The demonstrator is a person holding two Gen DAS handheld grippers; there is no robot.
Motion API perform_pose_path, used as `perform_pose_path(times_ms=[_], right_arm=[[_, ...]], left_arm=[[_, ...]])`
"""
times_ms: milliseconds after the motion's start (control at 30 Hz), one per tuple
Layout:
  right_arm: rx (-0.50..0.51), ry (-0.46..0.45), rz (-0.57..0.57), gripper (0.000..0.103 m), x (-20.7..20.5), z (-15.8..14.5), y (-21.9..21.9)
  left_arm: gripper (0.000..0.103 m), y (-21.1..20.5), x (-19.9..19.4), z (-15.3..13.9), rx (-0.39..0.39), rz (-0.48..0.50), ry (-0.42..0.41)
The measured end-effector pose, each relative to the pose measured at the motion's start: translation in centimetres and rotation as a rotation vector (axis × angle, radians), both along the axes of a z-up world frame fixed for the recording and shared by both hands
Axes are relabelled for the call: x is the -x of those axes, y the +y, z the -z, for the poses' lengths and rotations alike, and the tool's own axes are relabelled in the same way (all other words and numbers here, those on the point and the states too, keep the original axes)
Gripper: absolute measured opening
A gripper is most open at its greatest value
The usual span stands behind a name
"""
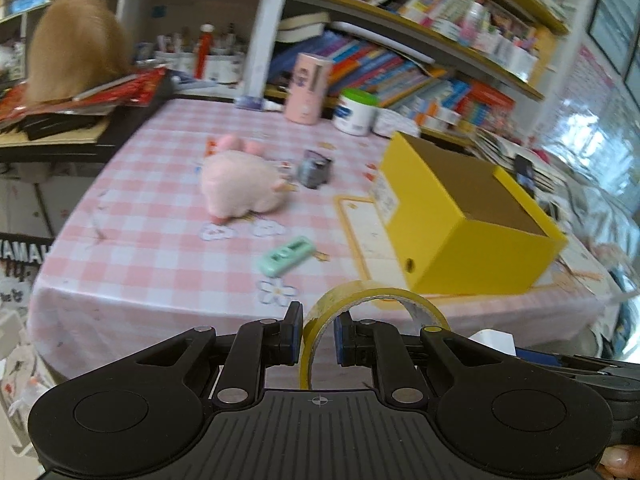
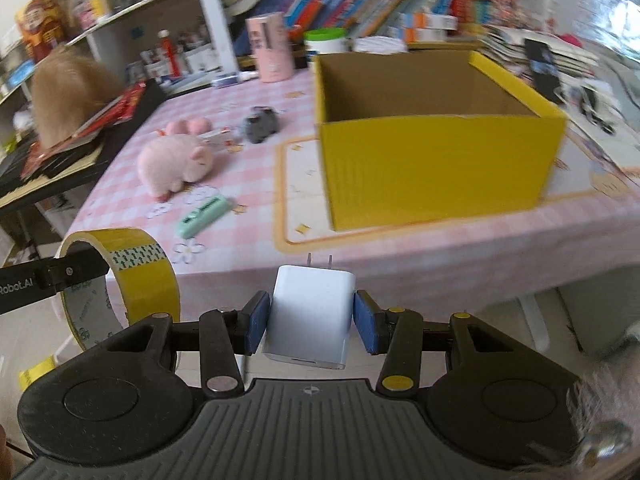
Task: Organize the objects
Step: 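Lift and carry the charger with right tool while left tool carries tape toward box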
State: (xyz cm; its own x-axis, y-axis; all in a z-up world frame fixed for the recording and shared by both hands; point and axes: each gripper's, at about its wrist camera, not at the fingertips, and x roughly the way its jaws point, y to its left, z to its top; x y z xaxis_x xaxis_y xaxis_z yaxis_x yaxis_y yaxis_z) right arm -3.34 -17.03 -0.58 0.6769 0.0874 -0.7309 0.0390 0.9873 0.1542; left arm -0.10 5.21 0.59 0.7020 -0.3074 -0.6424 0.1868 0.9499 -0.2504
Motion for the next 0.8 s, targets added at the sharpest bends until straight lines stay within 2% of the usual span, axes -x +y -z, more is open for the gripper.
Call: perform_pose_path(times_ms=[333, 800], right_arm=[[0.018, 0.027, 0.139, 0.044, 3.5, -0.4, -3.5], [0.003, 0.035, 0.277, 0.044, 6.4, -0.1, -7.6]], left_arm=[[0.014, -4.3, 0.7, 0.0, 0.02, 0.163, 0.0], [0.014, -9.2, 1.1, -0.1, 0.006, 0.31, -0.01]])
